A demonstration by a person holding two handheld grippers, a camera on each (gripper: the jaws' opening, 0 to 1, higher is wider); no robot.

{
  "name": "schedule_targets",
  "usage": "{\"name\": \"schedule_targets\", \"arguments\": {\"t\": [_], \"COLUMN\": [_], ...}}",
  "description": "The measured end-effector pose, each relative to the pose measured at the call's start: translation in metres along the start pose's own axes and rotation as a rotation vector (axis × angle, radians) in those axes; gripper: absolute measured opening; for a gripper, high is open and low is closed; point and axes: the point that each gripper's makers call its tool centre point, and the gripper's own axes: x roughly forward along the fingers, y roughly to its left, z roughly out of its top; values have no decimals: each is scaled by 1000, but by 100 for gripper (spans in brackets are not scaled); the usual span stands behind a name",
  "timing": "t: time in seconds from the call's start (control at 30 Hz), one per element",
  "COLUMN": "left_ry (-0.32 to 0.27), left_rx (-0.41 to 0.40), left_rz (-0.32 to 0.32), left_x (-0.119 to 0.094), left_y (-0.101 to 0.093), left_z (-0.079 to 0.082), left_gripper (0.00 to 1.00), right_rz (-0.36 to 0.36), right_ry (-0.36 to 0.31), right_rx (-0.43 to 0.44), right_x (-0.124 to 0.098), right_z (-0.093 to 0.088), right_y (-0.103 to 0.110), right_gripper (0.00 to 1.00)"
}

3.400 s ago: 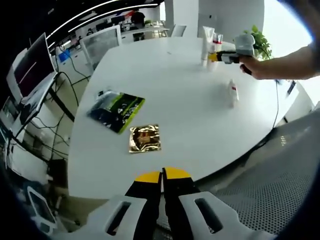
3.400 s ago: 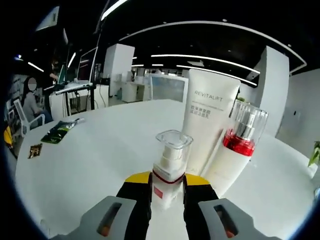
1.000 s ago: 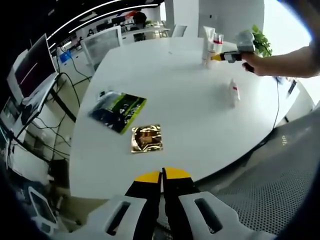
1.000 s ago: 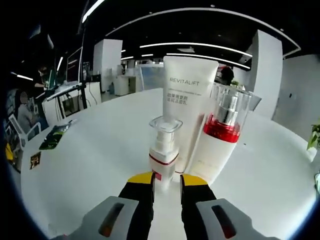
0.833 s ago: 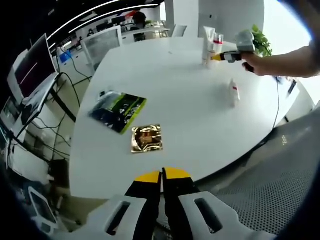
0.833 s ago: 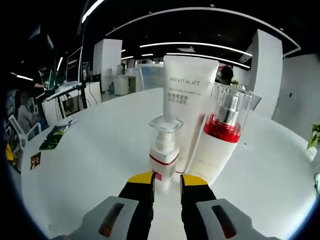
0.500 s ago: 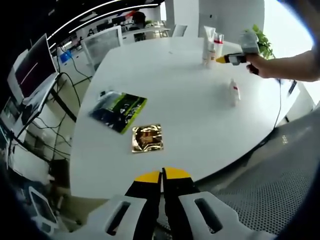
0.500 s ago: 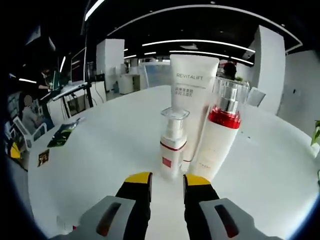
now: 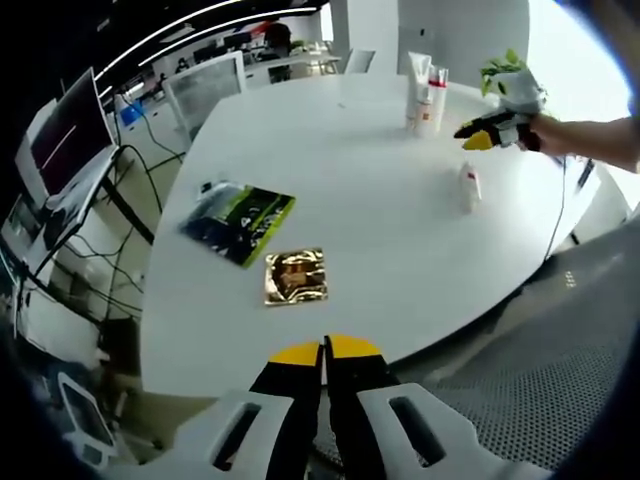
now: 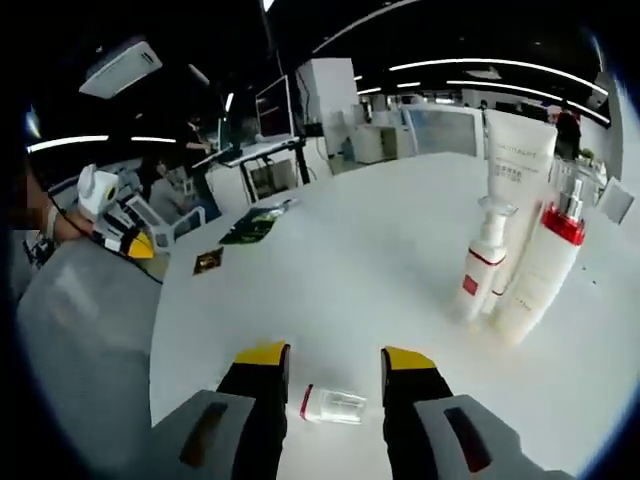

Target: Arrange the skincare products in the storage area until every visible bottle or jar stands upright without overlapping.

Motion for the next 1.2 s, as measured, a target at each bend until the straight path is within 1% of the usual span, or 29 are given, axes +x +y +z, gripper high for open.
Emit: {"name": "schedule_targets", "arguments": {"t": [0.07,0.13,0.17,0.2,0.23,0.27,0.33,0.37,0.4,0.47,0.53,0.57,0.63,0.67,0.7,0.77,0.87,0.93,1.07,1.13,1.2], "left_ry": [-3,-9,-11,-13,-15,-17,-18,-19,-20,-24,-29,-31,-33,-36,-39,-45,-48,-51,-58,-60,-63], "left_rx": [-2,-7,-10,-12,-15,-16,-20,-20,-21,-23,-28,-30,-32,-34,-36,-41,-43,-43,-44,-46,-49], "left_rz": [1,3,5,6,7,8,9,9,9,9,11,11,12,13,13,14,15,16,14,14,14], "left_x": [0,-1,-1,-2,-1,-1,-2,-2,-2,-2,-3,-3,-3,-3,-3,-4,-4,-5,-5,-5,-5], "left_y": [0,1,2,2,2,3,3,3,3,3,4,4,4,4,4,5,5,5,5,5,4], "left_z": [0,1,2,2,2,3,3,3,3,3,4,4,5,5,6,6,7,7,8,8,8], "left_gripper": [0,0,0,0,0,0,0,0,0,0,0,0,0,0,0,0,0,0,0,0,0], "right_rz": [60,99,125,138,172,199,251,266,289,298,318,328,352,356,359,378,399,414,428,430,441], "right_ry": [27,81,135,168,214,249,310,336,382,436,467,474,509,532,537,590,643,702,742,784,827], "right_rx": [-46,-123,-187,-236,-308,-349,-397,-430,-488,-579,-612,-617,-611,-621,-629,-656,-688,-727,-749,-751,-798], "right_x": [2,3,4,5,6,6,7,7,7,9,12,13,16,17,17,16,14,10,11,9,7], "right_z": [0,-3,-7,-10,-14,-18,-25,-27,-32,-35,-35,-35,-37,-39,-39,-45,-51,-58,-63,-68,-74], "right_y": [9,15,18,20,24,27,33,34,34,30,31,33,35,34,34,33,33,33,34,33,29], "right_gripper": [43,43,43,44,46,48,53,54,53,52,50,49,49,49,49,44,41,39,33,29,23]}}
